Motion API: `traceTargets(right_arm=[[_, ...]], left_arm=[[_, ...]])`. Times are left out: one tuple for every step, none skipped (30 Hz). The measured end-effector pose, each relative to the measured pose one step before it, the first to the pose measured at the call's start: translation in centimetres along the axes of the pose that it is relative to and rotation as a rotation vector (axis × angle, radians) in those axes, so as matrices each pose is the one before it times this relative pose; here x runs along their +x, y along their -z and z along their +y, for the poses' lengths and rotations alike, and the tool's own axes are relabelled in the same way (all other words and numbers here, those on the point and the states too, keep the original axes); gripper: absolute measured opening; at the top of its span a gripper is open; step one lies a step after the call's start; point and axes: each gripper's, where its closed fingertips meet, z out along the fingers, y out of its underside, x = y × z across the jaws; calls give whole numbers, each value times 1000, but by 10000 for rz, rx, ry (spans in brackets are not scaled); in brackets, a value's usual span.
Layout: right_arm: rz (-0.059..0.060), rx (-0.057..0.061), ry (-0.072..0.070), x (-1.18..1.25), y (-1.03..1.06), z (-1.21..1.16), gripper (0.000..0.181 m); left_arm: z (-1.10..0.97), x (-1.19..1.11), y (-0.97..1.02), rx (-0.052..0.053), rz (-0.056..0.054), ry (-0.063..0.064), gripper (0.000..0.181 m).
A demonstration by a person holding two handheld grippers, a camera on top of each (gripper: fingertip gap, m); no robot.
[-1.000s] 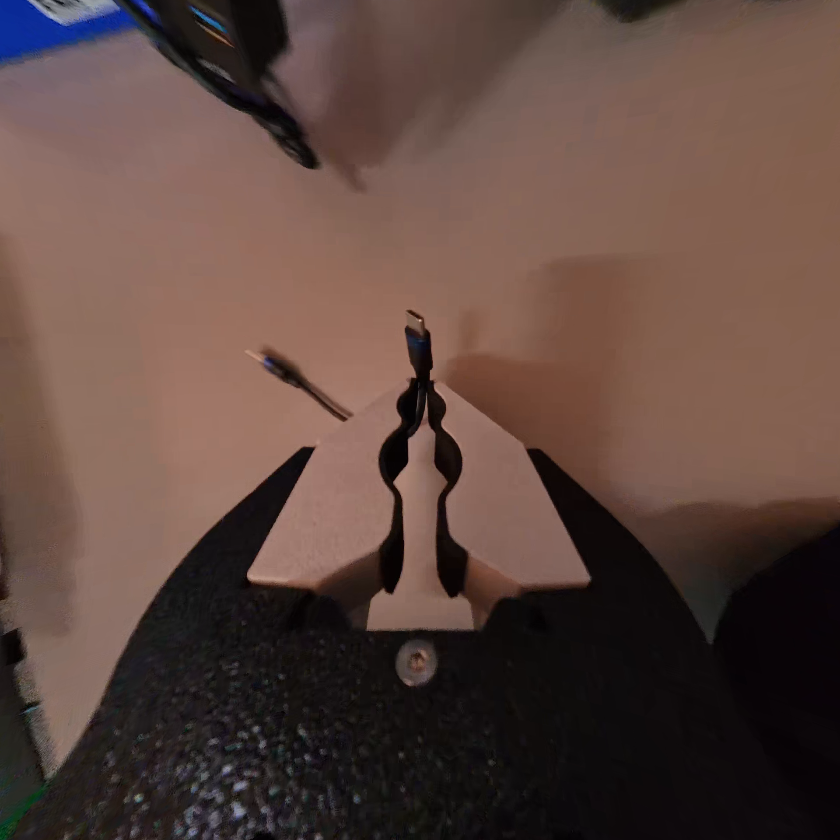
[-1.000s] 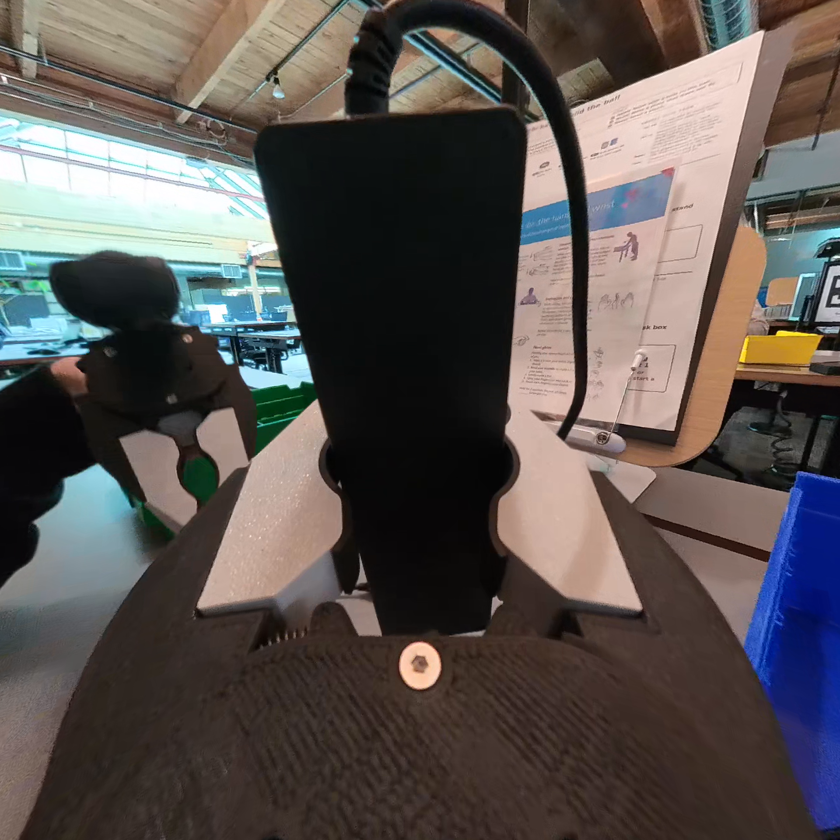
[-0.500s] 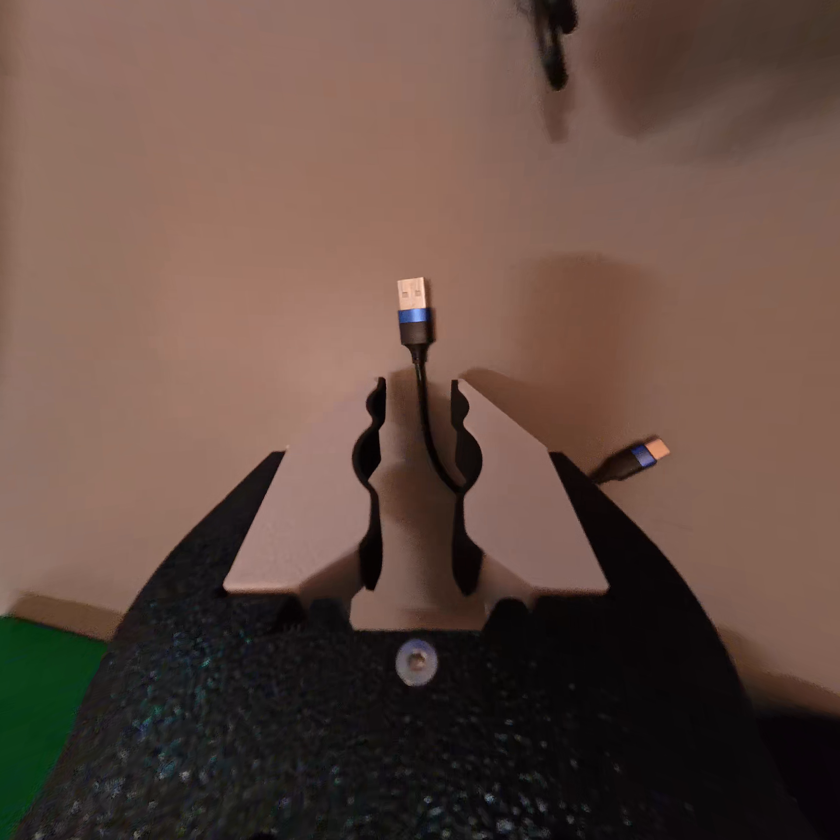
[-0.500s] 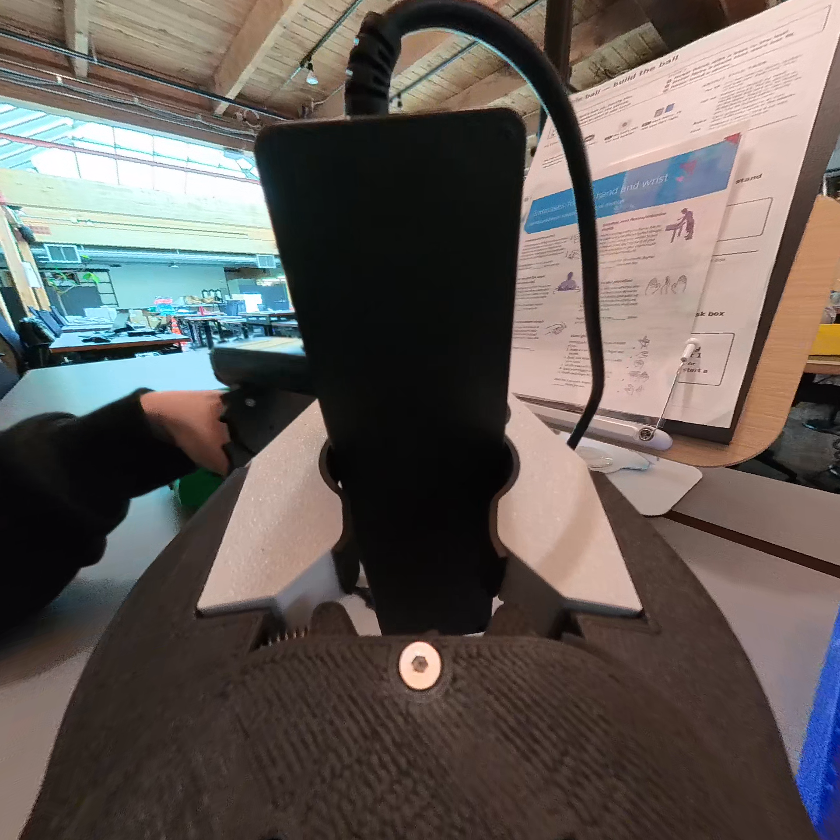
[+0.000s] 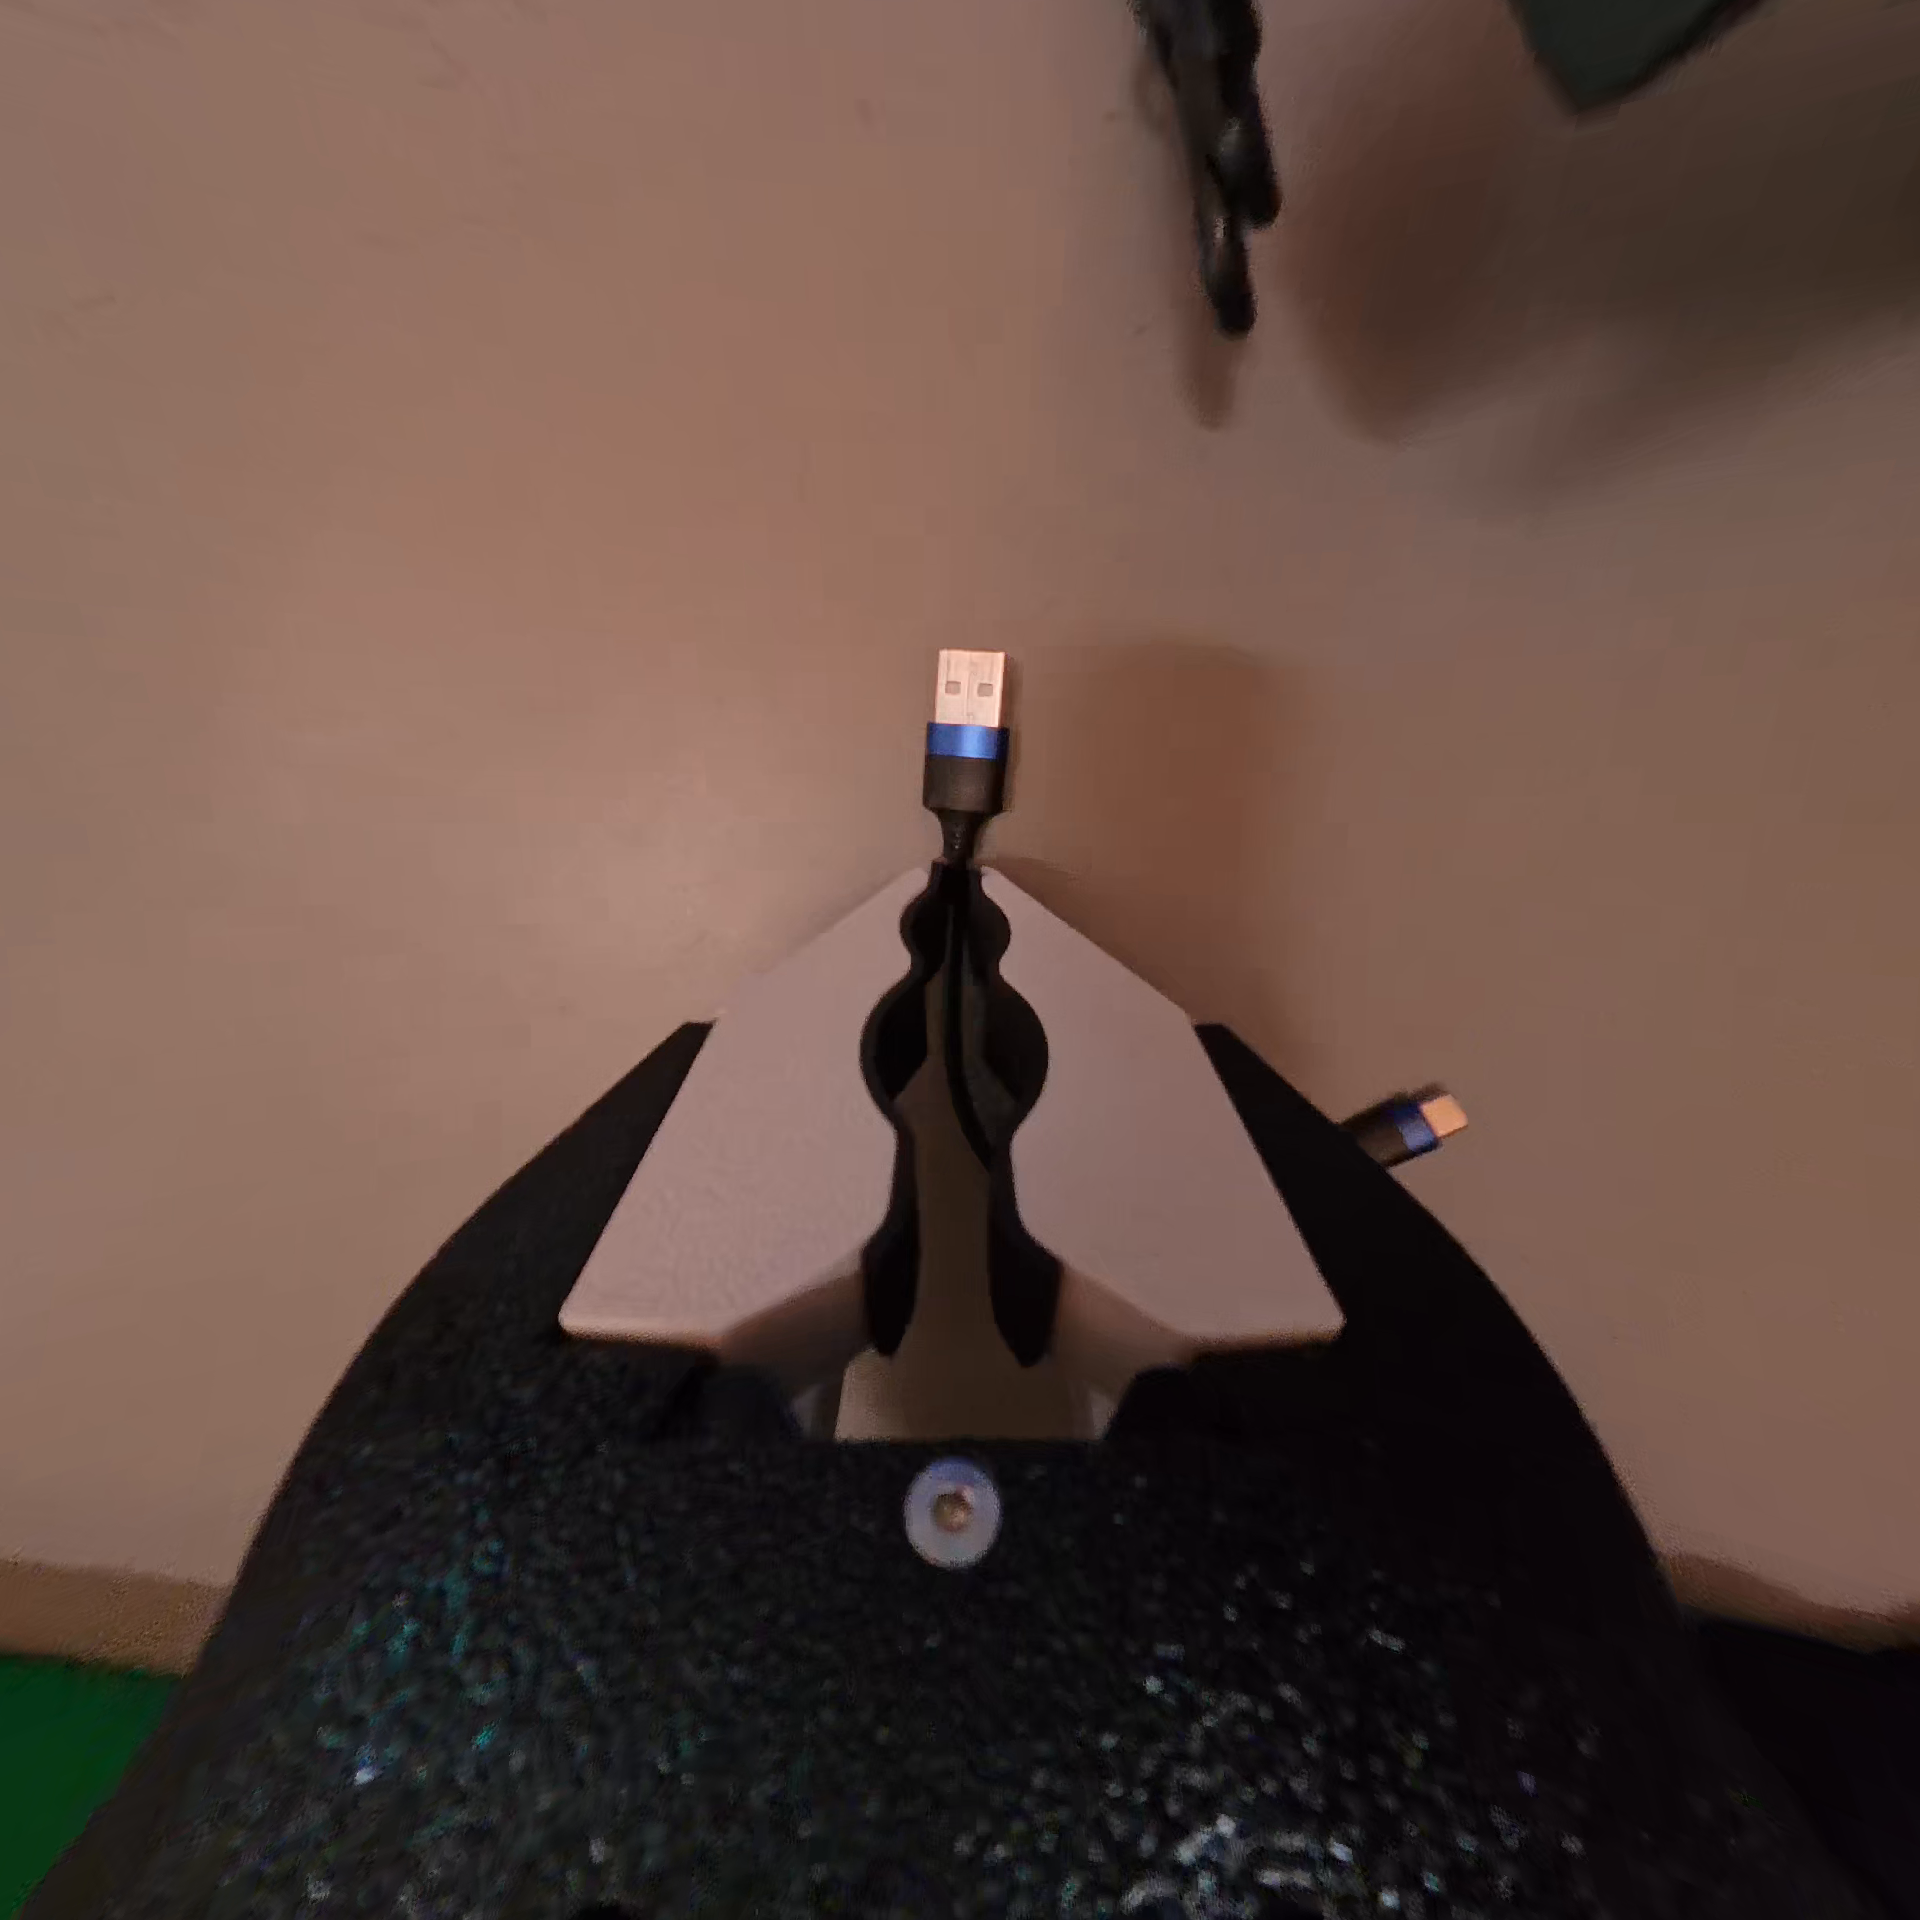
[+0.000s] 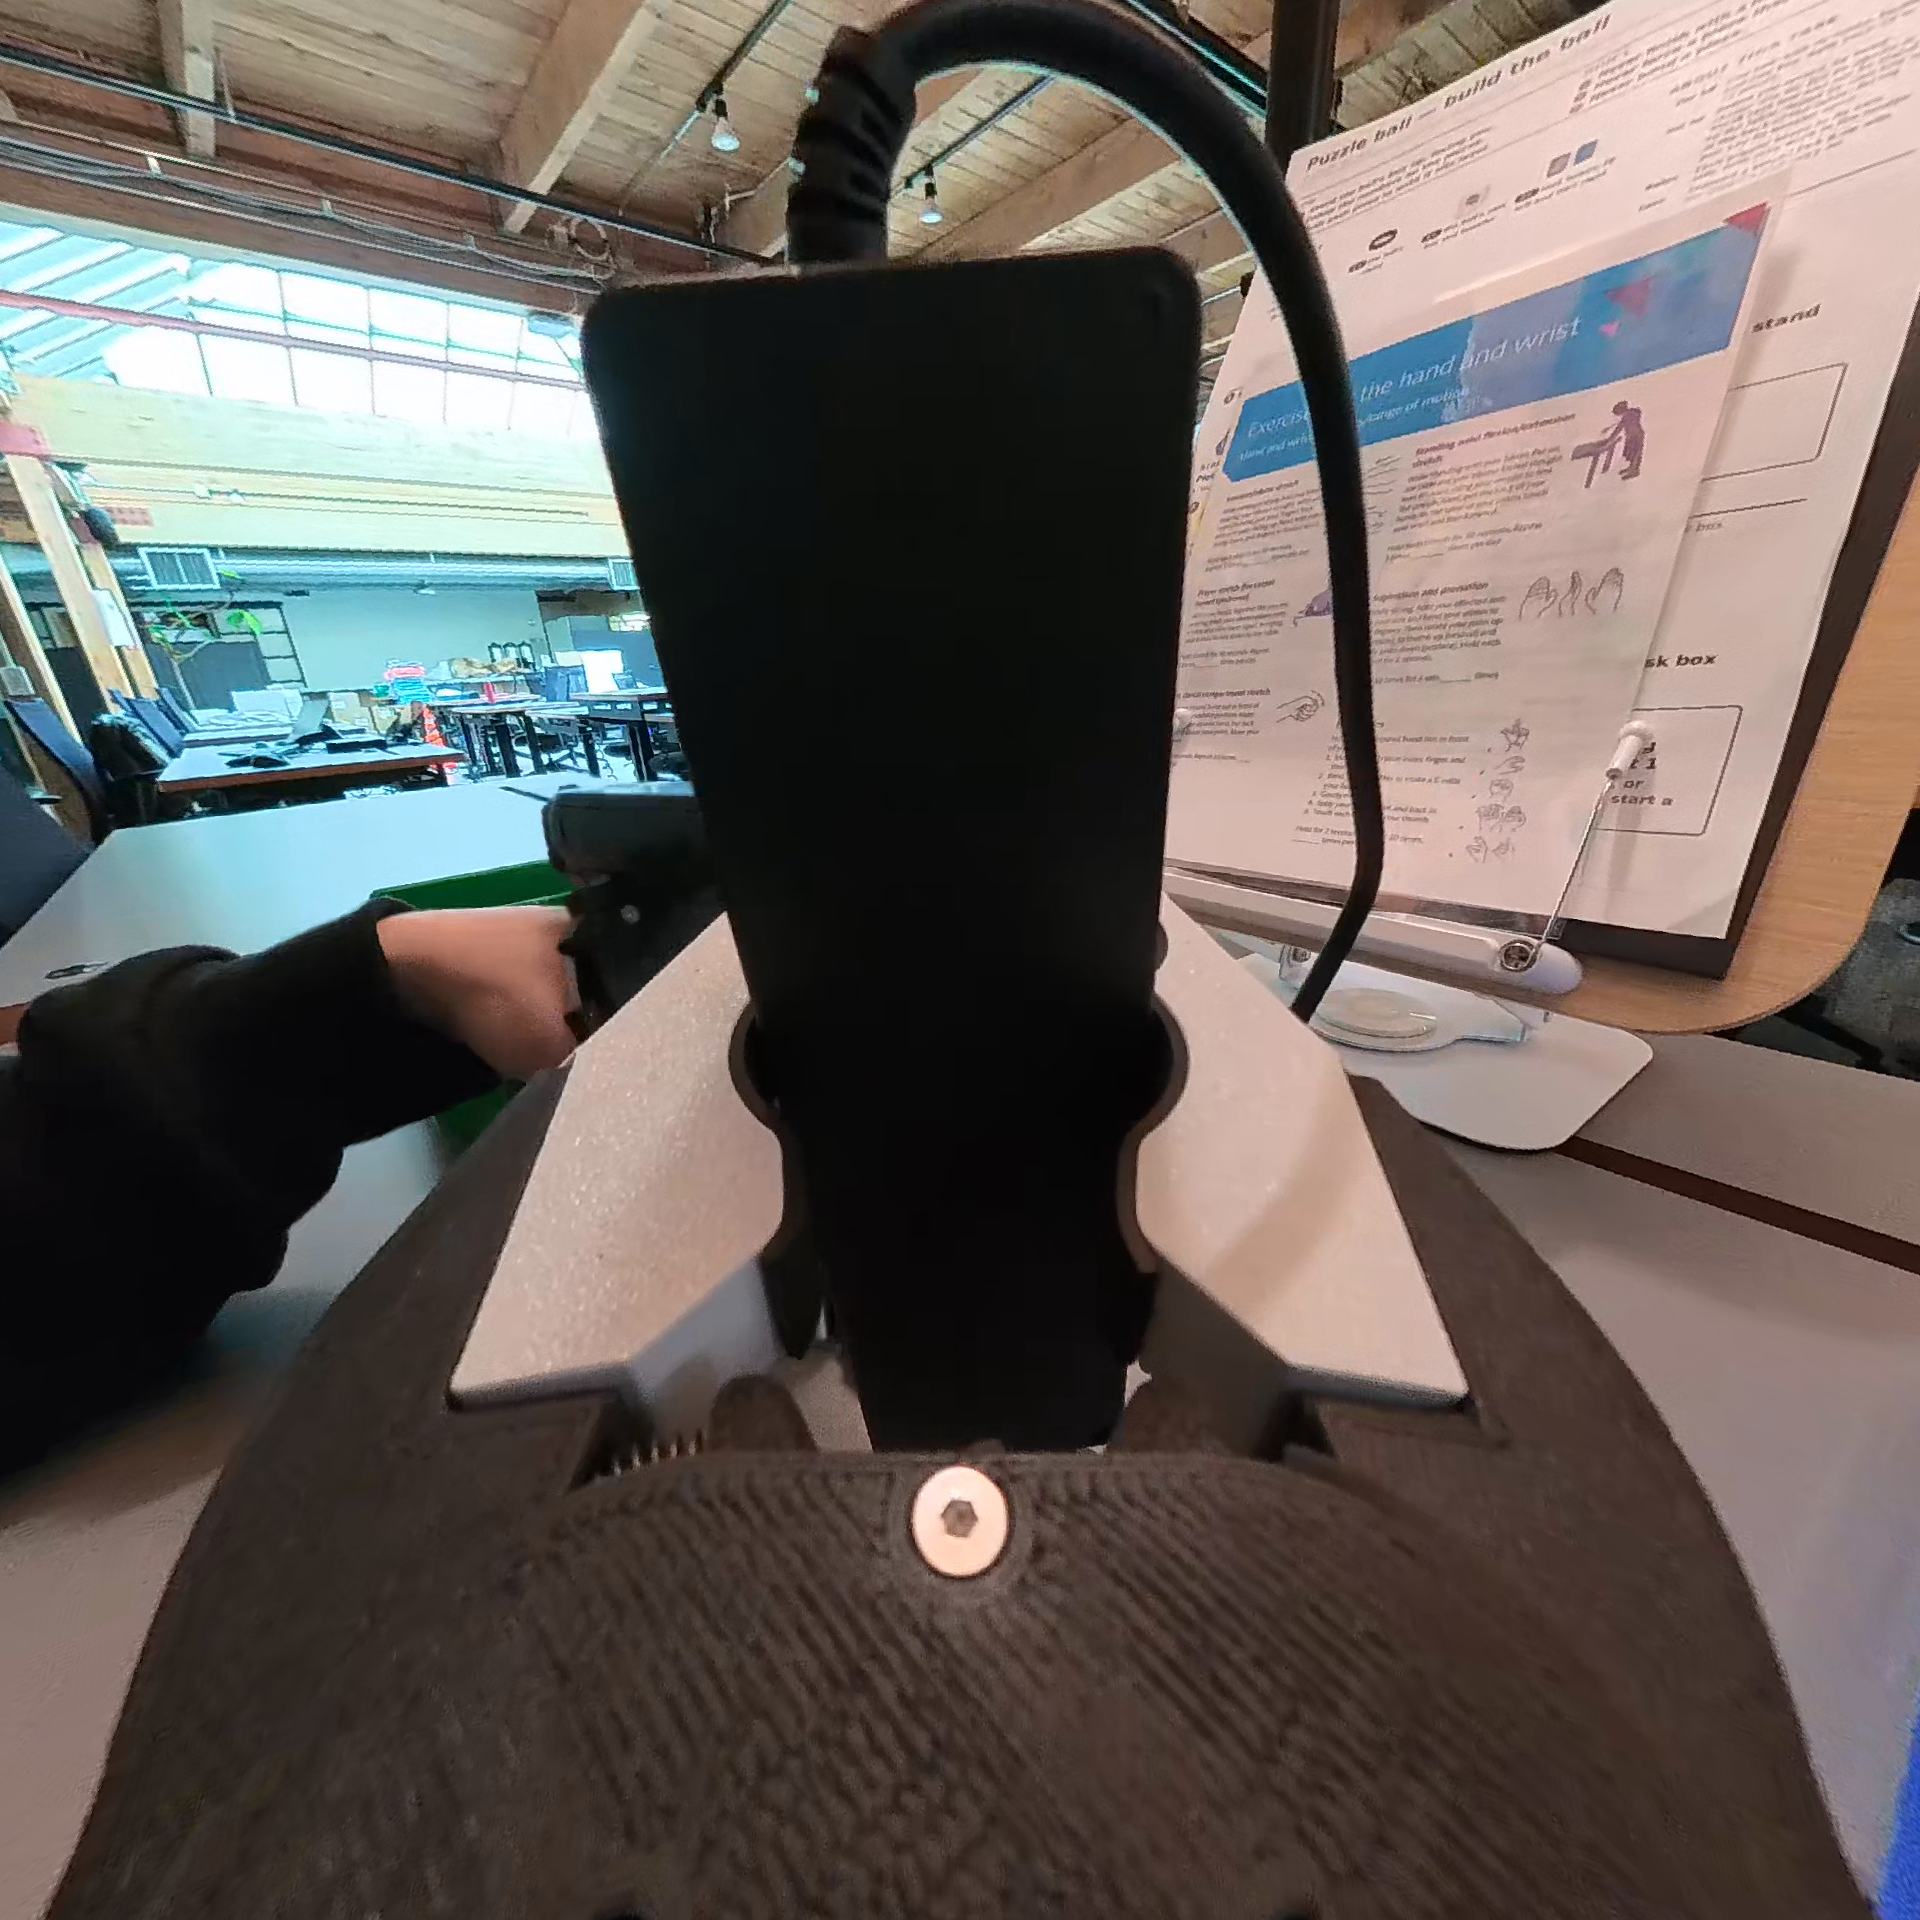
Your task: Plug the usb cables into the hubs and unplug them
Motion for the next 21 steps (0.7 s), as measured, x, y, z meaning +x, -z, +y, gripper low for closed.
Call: traceTargets(right_arm=[[-105, 30, -70, -76, 16, -6, 64], [-157, 91, -128, -146, 29, -99, 64], [-170, 129, -146, -172, 42, -175, 64], [-266, 104, -173, -290, 54, -167, 64], [-412, 89, -222, -499, 32, -156, 64], [-357, 151, -218, -470, 29, -252, 64], [-238, 181, -159, -335, 19, -271, 63], [-309, 103, -156, -418, 7, -155, 64], [-312, 73, -157, -414, -7, -104, 63], [-176, 144, -70, -260, 5, -159, 64], [-151, 99, -37, -213, 14, -99, 63], [-185, 24, -49, -240, 11, -9, 64], [-119, 36, -29, -145, 8, -37, 64], [-3, 30, 36, 3, 20, -13, 64], [46, -41, 54, 85, 35, 78, 64], [47, -81, 44, 119, 31, 120, 63], [92, -81, 73, 173, 42, 129, 63], [184, -101, 106, 317, 52, 170, 63], [207, -149, 120, 380, 57, 235, 63], [153, -136, 130, 299, 64, 211, 63], [148, -46, 124, 256, 63, 89, 63]], left_arm=[[-437, -147, 232, 256, -83, 101, 0], [-227, -479, 328, 100, -367, -76, 0], [-43, -612, 385, -17, -501, -228, 0], [-128, -767, 447, 47, -612, -249, 0], [-372, -1117, 554, 177, -802, -143, 0], [-555, -1529, 688, 251, -1034, -48, 0], [-841, -2037, 856, 420, -1350, 4, 0], [-1164, -2164, 973, 632, -1439, -57, 1], [-1535, -2012, 1033, 899, -1368, -207, 1], [-1656, -1709, 995, 1013, -1206, -315, 1], [-1527, -1417, 886, 932, -1015, -323, 1], [-1153, -759, 611, 673, -550, -343, 1], [-635, 545, 263, 355, 343, -390, 1], [-205, 1494, 41, 157, 950, -294, 1], [111, 1434, -133, 62, 854, -156, 1], [401, 1520, -262, -58, 902, -168, 1], [524, 1682, -276, -115, 981, -277, 1], [658, 1435, -280, -229, 795, -344, 1], [675, 979, -292, -309, 505, -333, 1], [511, 1048, -269, -225, 563, -245, 1], [297, 1401, -210, -119, 813, -94, 1]])
